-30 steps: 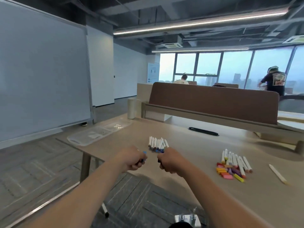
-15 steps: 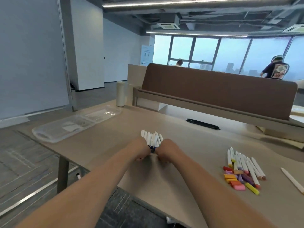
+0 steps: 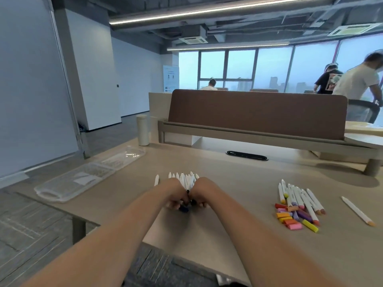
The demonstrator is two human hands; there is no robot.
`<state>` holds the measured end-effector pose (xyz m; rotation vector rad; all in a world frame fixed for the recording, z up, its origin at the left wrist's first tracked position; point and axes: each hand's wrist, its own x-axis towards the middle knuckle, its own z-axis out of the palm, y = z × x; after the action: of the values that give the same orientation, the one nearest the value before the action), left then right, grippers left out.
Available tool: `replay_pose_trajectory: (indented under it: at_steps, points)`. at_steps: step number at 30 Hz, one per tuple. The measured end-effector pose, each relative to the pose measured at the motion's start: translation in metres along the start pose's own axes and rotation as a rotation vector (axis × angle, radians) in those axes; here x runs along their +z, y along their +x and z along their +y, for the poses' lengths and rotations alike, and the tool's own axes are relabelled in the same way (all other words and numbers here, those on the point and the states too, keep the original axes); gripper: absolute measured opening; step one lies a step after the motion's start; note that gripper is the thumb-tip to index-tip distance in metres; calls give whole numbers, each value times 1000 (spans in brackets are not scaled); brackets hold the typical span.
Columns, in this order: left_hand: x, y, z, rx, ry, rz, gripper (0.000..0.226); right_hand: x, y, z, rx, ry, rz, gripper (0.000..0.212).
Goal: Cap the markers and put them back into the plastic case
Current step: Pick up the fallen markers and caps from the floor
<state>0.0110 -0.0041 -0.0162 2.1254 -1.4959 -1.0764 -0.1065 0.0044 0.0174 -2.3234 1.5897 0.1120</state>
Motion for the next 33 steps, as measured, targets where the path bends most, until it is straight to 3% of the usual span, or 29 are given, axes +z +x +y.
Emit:
replay_pose_trajectory:
  at_steps: [2, 7, 11, 13, 19, 24, 28, 33]
  points:
    - [-1, -2, -2, 18, -11, -21, 11, 3, 4, -1, 43, 32, -16, 15]
    - [-4, -11, -8, 85, 56, -50, 8, 11, 13, -8, 160, 79, -126, 32]
    - [-3, -17, -15, 149, 230, 31, 16, 12, 6, -8, 187, 130, -91, 30]
    - [0, -20, -22, 197, 282, 94, 32, 14, 4, -8, 199, 119, -62, 28]
    - [4, -27, -34, 236, 204, 198, 49, 19, 3, -3, 90, 94, 55, 9]
    - [5, -24, -36, 247, 227, 198, 62, 18, 0, -13, 128, -180, 9, 32]
    - [3, -24, -34, 245, 274, 203, 60, 19, 2, -13, 126, -204, 0, 33]
    - [6, -25, -31, 240, 307, 213, 60, 21, 9, -8, 66, -220, 13, 19]
